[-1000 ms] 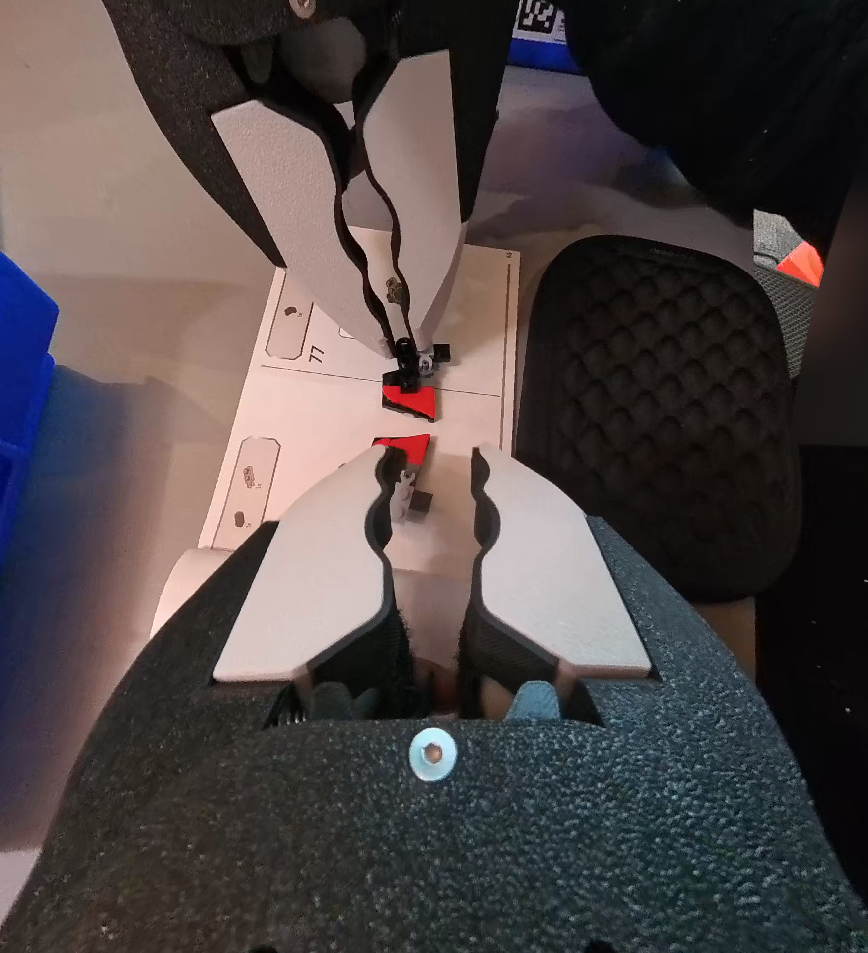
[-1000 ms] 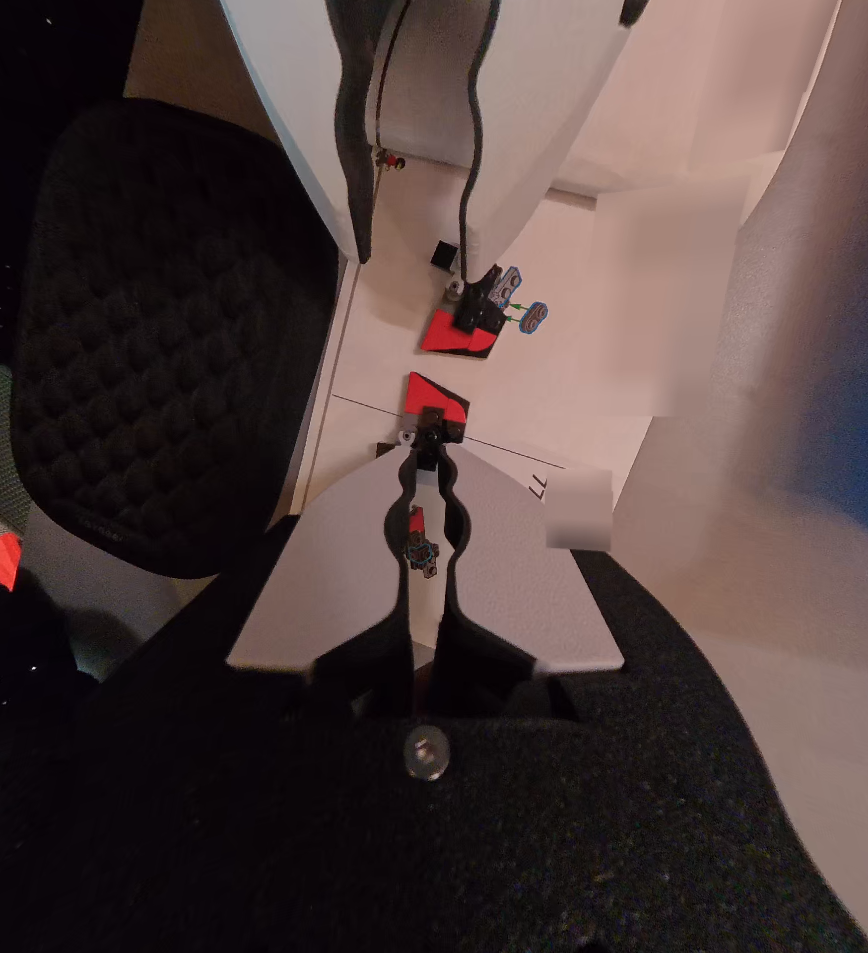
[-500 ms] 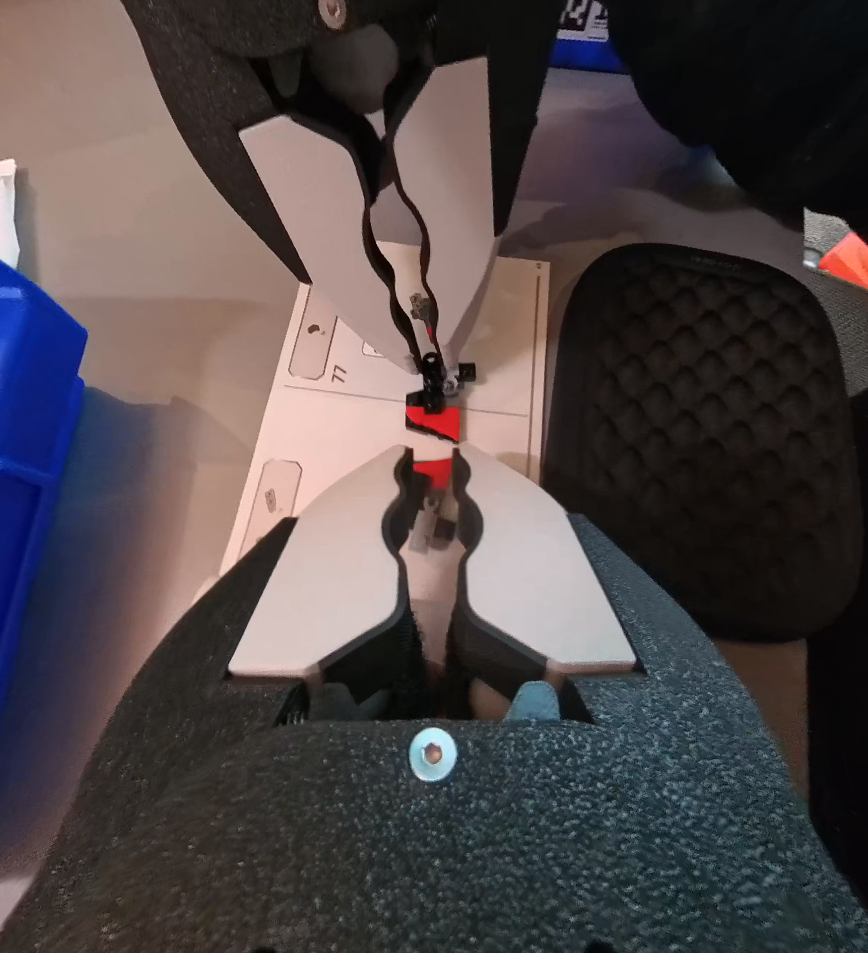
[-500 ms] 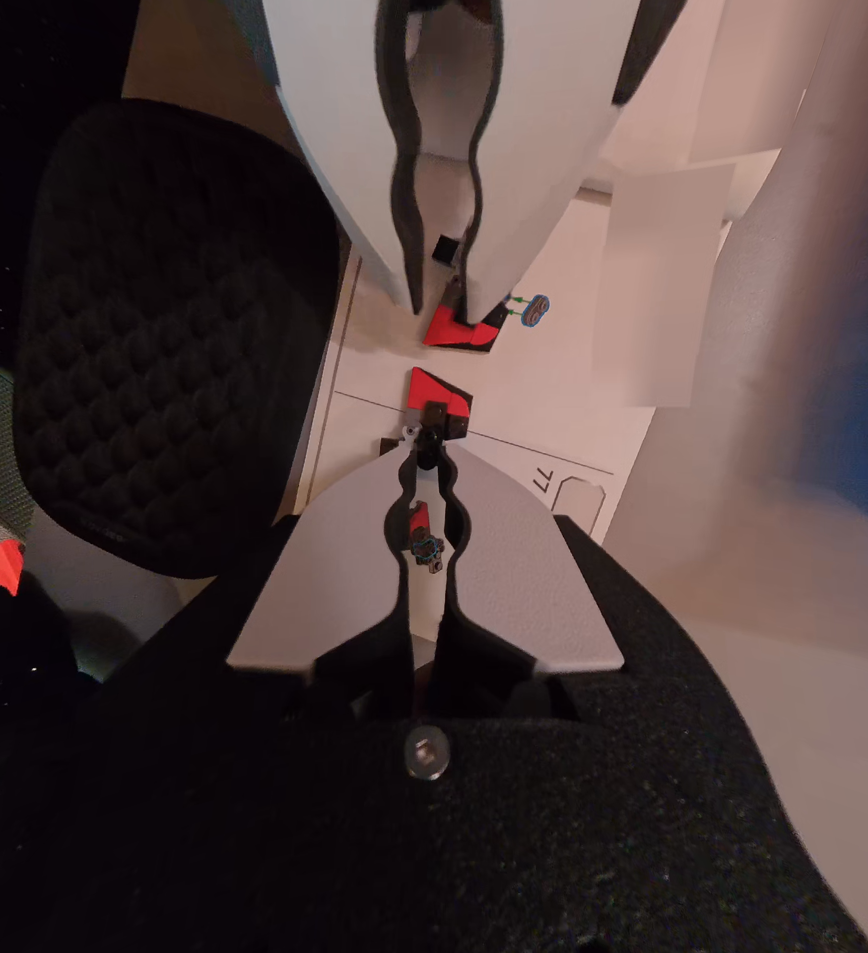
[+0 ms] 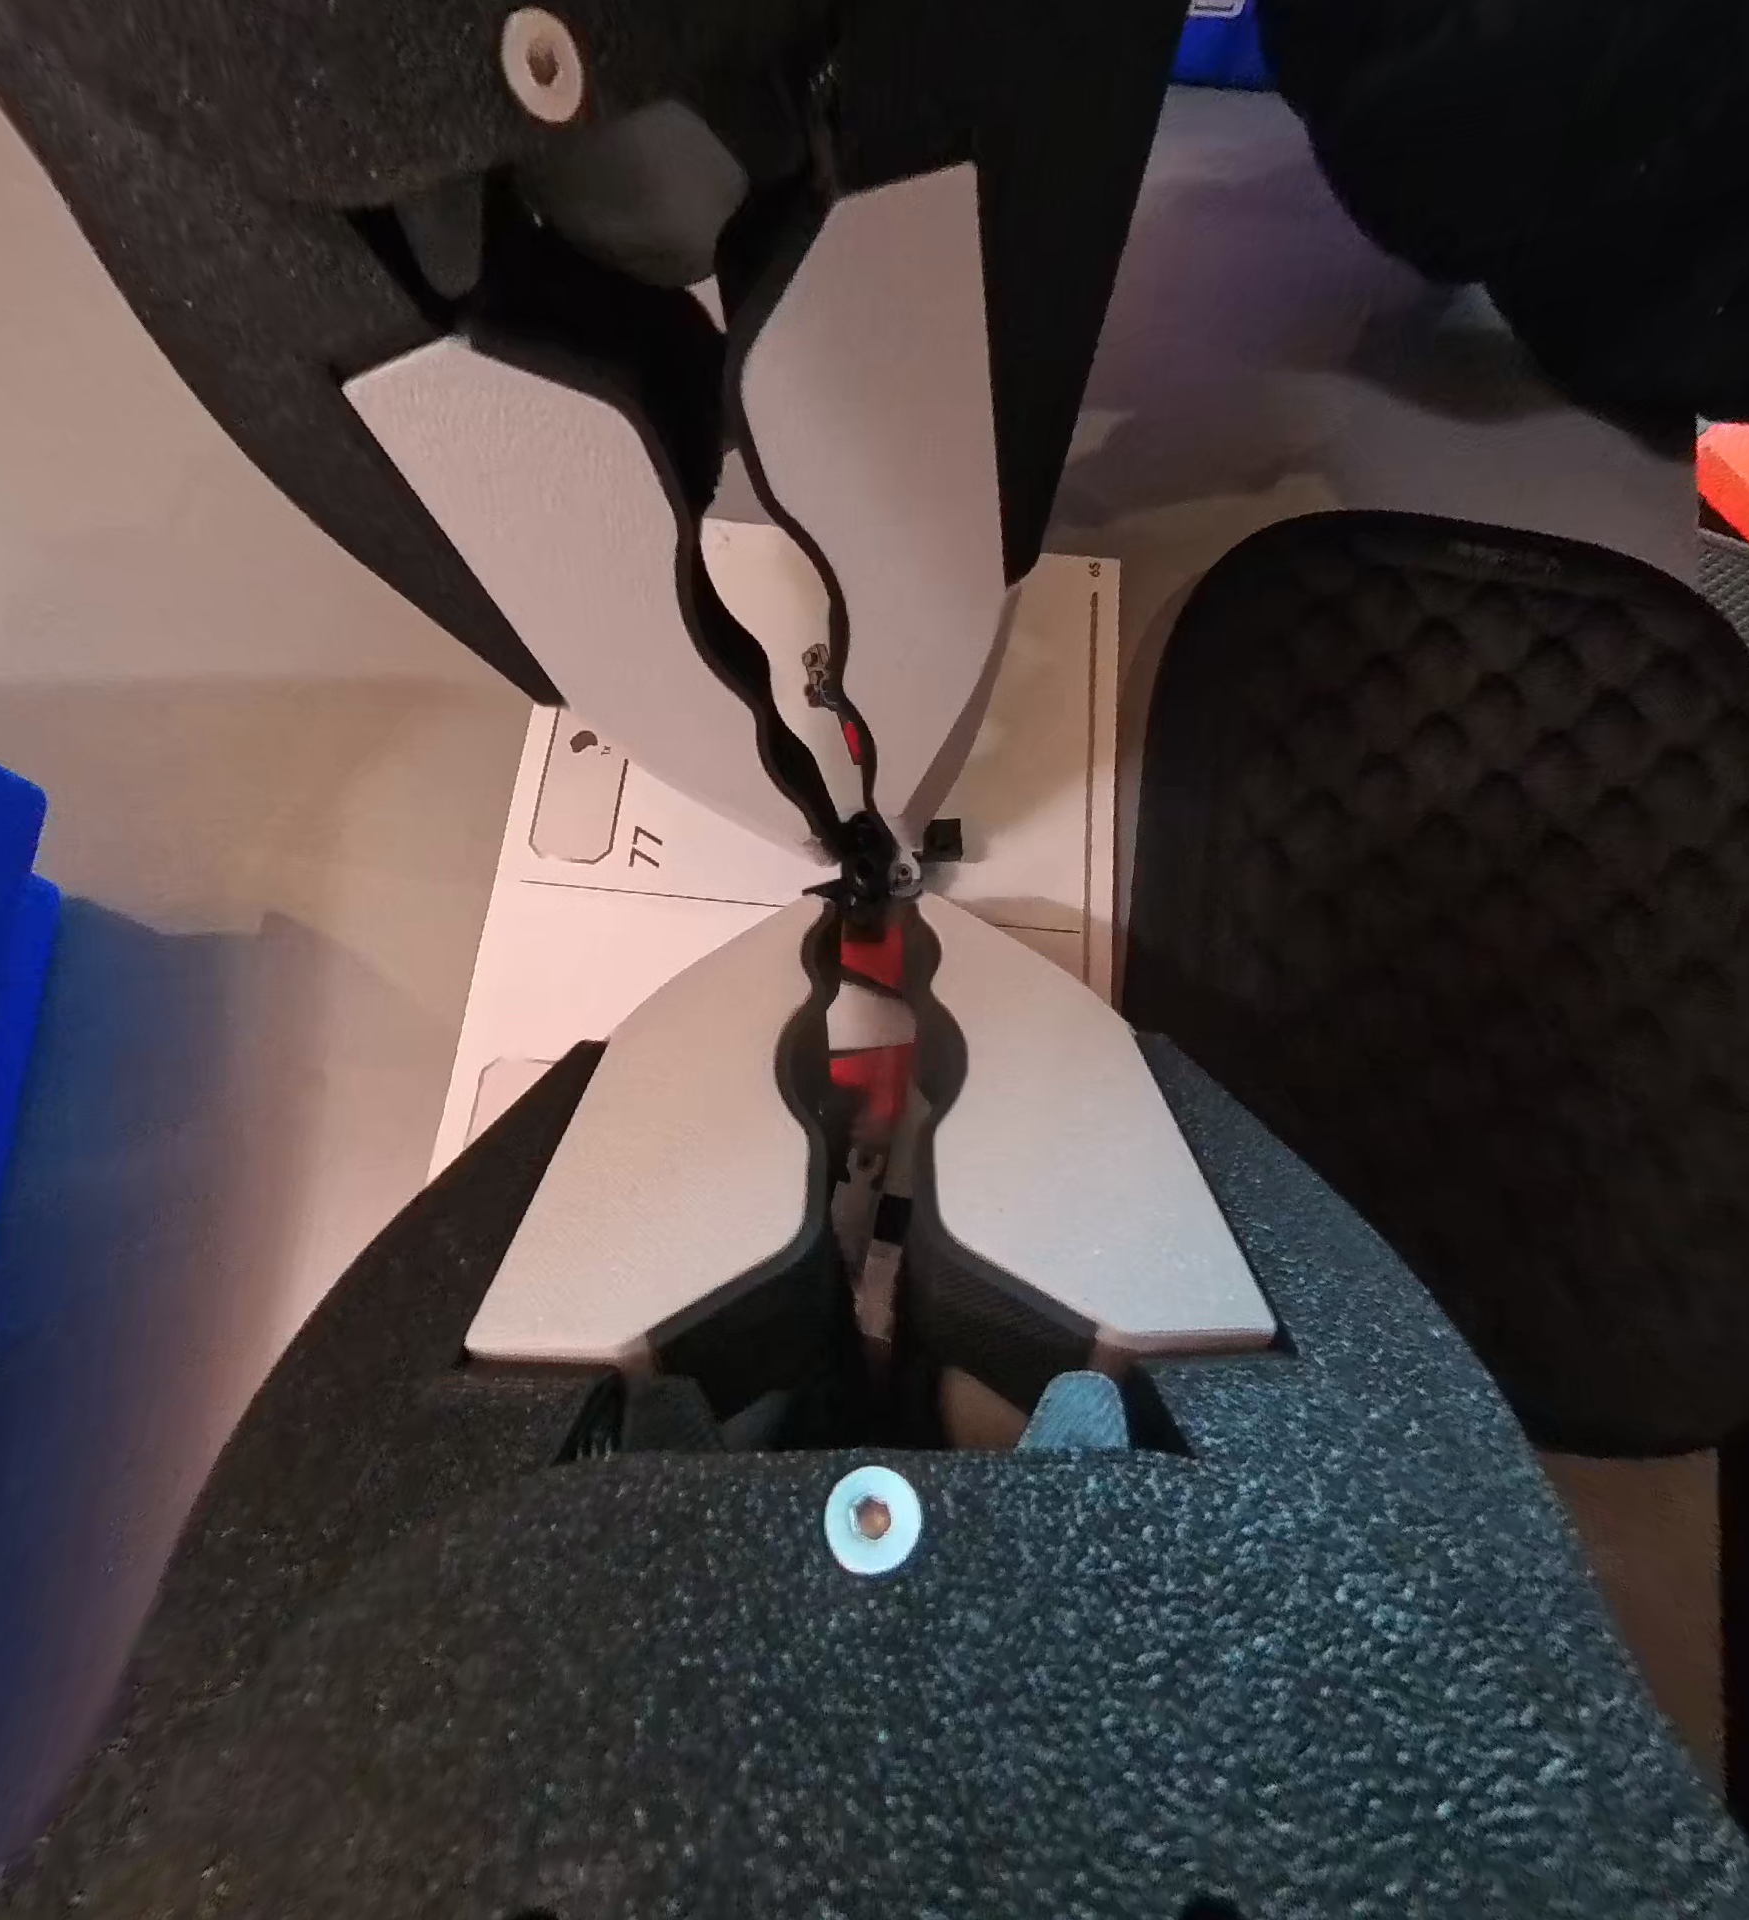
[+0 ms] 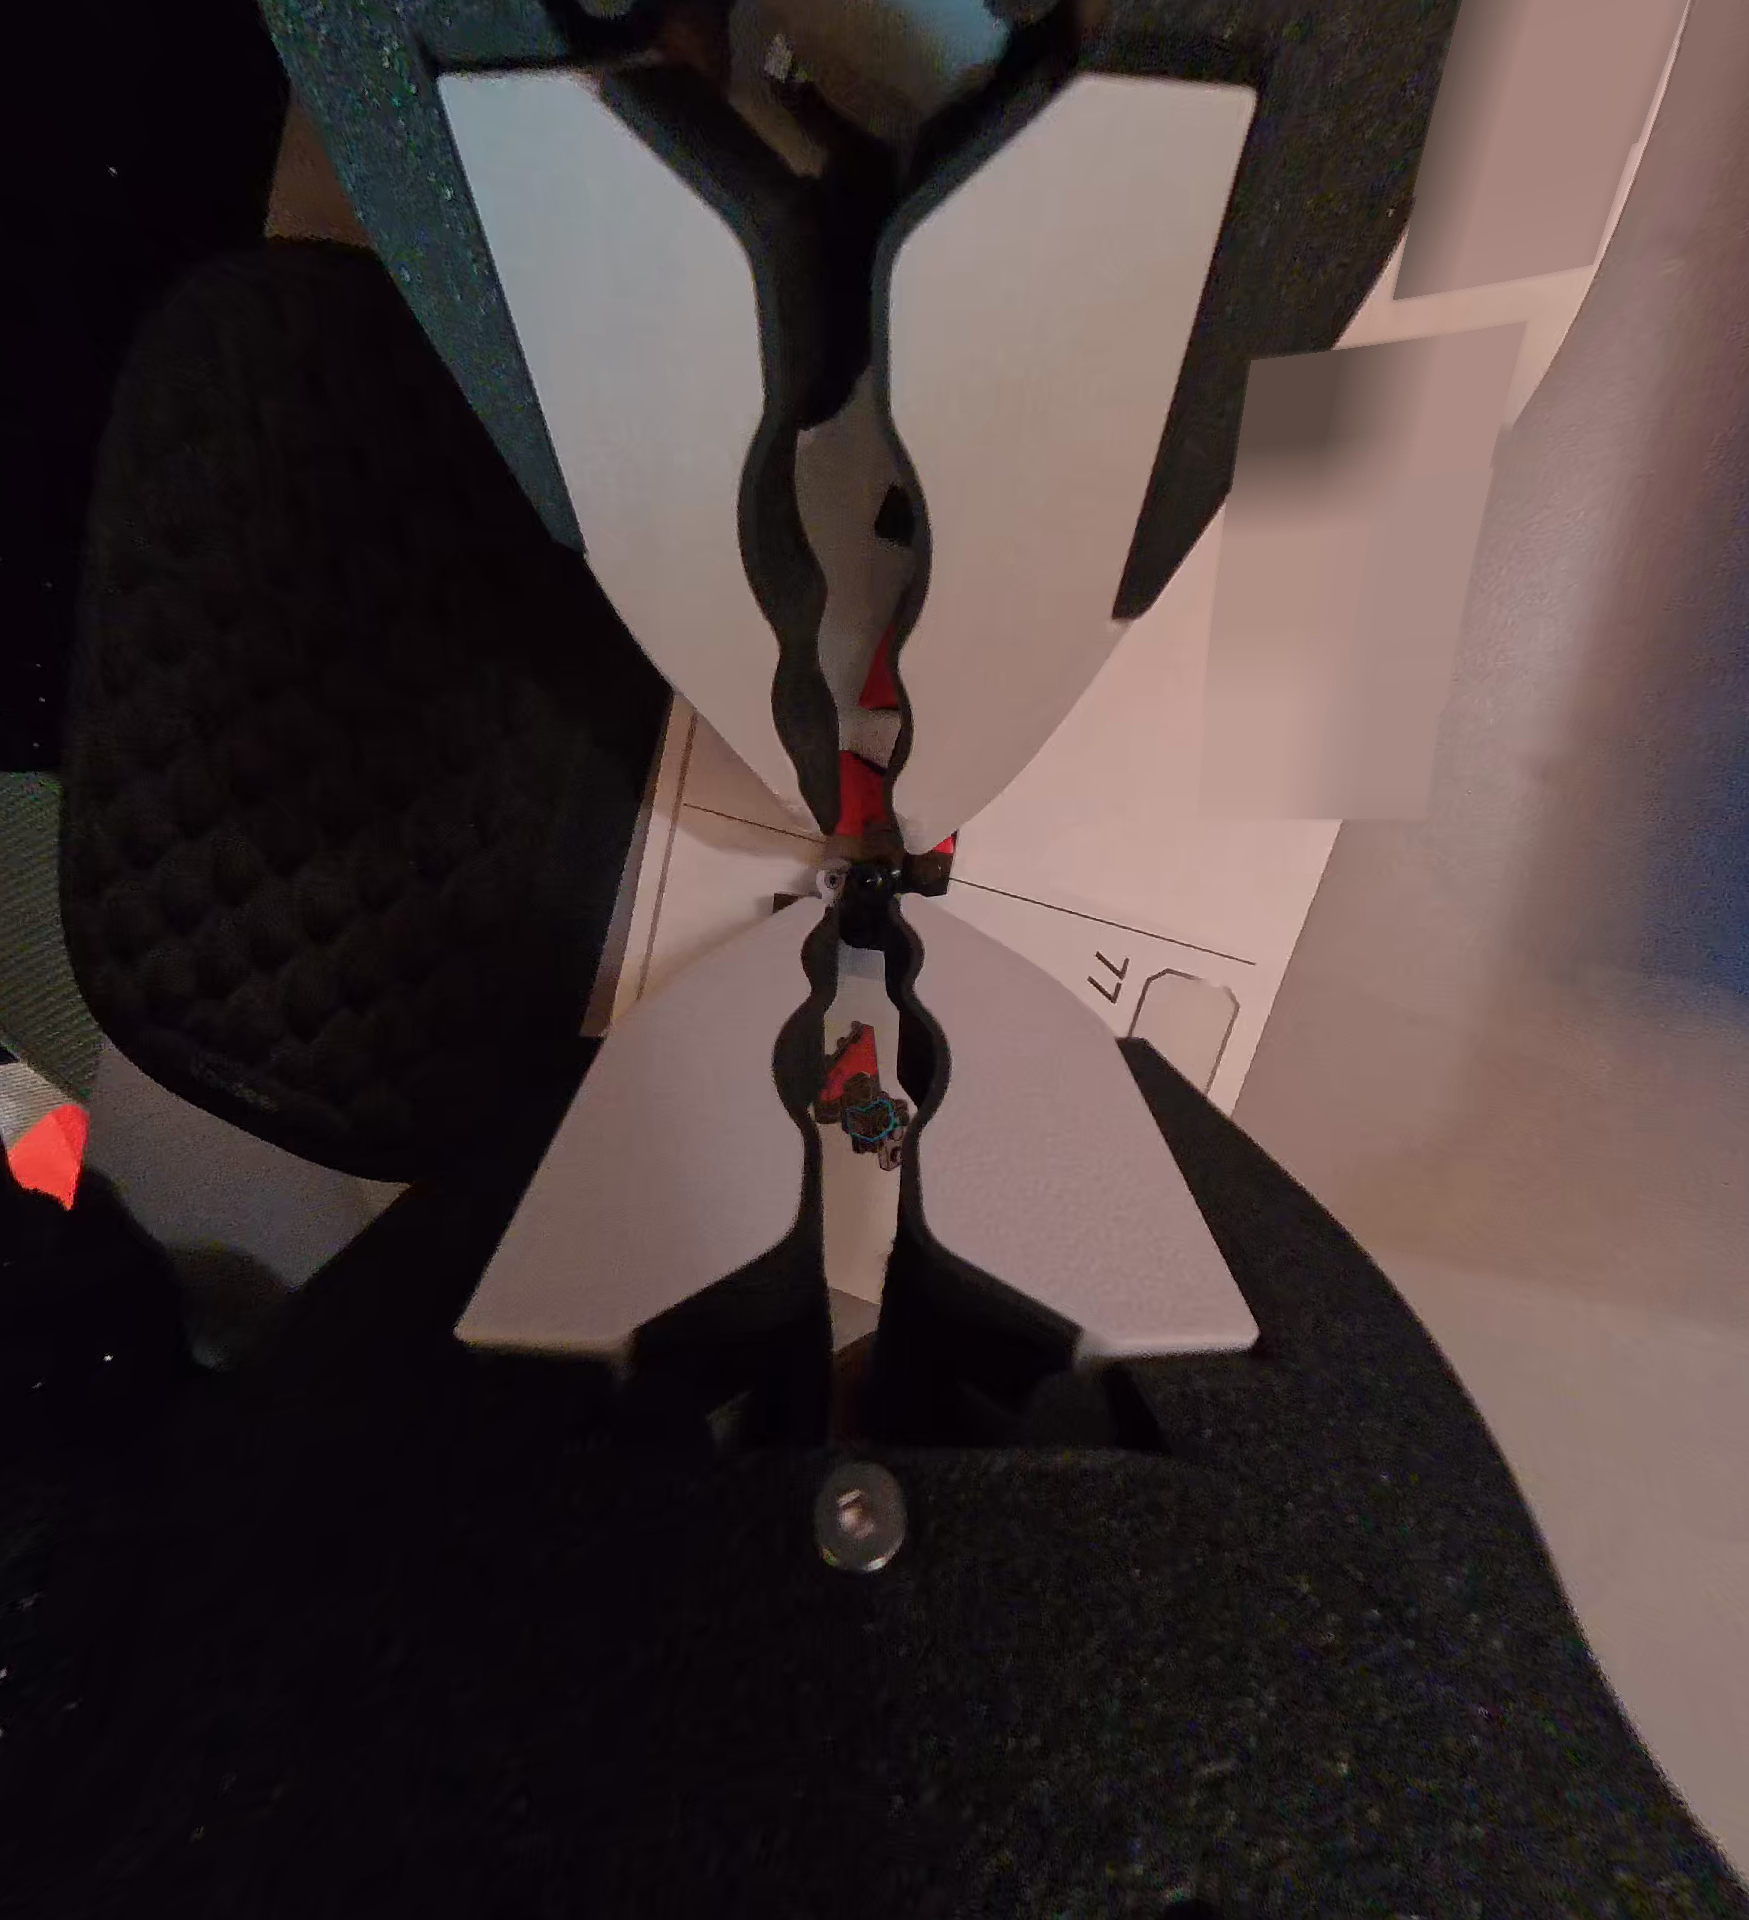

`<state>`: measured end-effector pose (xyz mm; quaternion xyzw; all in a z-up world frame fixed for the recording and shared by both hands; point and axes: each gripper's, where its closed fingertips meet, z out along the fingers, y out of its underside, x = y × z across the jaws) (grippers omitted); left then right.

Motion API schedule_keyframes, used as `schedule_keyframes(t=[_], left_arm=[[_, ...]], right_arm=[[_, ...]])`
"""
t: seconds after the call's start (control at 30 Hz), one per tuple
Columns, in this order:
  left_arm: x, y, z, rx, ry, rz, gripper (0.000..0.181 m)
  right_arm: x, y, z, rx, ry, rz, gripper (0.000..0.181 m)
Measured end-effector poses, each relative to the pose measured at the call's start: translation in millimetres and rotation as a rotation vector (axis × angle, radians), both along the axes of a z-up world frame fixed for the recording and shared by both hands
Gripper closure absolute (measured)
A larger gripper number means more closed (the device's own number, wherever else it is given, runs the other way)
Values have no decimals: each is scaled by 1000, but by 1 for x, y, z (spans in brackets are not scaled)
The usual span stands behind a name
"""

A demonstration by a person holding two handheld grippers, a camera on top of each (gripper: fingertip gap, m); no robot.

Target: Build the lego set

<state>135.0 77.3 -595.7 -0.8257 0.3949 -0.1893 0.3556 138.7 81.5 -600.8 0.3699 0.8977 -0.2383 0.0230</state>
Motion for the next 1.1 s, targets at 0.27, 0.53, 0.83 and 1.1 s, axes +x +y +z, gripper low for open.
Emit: schedule_keyframes(t=[0.27,0.53,0.83,1.1], left_arm=[[0,0,-3,-2,6,-4,171],[-1,1,-3,-3,8,-3,171],[-1,0,-4,-2,10,-7,171],[-1,0,-5,-4,9,-8,171]], right_arm=[[-1,1,0,-8,-7,-17,171],[-1,2,0,-15,-7,-27,170],[-2,2,-1,-17,-32,-33,168],[-2,2,-1,-23,-44,-36,168]])
